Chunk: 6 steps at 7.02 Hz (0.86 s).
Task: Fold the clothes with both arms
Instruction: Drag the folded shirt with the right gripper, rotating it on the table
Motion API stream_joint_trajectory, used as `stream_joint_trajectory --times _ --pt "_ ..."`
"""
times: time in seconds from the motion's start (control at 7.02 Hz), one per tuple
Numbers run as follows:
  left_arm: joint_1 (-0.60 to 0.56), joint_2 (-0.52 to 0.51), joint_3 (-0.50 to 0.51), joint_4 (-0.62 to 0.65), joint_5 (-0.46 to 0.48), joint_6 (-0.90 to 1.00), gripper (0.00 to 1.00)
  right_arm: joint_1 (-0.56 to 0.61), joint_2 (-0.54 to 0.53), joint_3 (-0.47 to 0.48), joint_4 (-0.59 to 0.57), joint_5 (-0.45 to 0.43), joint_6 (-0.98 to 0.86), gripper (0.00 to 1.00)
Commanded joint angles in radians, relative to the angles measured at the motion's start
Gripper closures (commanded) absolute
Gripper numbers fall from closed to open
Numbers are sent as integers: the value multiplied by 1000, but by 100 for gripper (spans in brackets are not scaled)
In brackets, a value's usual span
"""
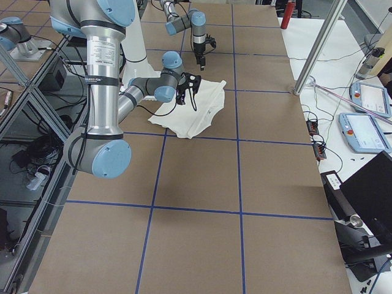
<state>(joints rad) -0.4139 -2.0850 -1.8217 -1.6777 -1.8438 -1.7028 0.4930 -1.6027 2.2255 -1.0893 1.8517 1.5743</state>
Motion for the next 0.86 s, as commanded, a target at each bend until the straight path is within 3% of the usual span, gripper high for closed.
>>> stream_joint_trajectory --times 0.0,0.71 --pt "43 3 15 0 1 -63 18 18 23 -6 0 -6 1 0" --pt "86 -1 42 -2 1 -112 30 19 29 -6 0 -9 1 0"
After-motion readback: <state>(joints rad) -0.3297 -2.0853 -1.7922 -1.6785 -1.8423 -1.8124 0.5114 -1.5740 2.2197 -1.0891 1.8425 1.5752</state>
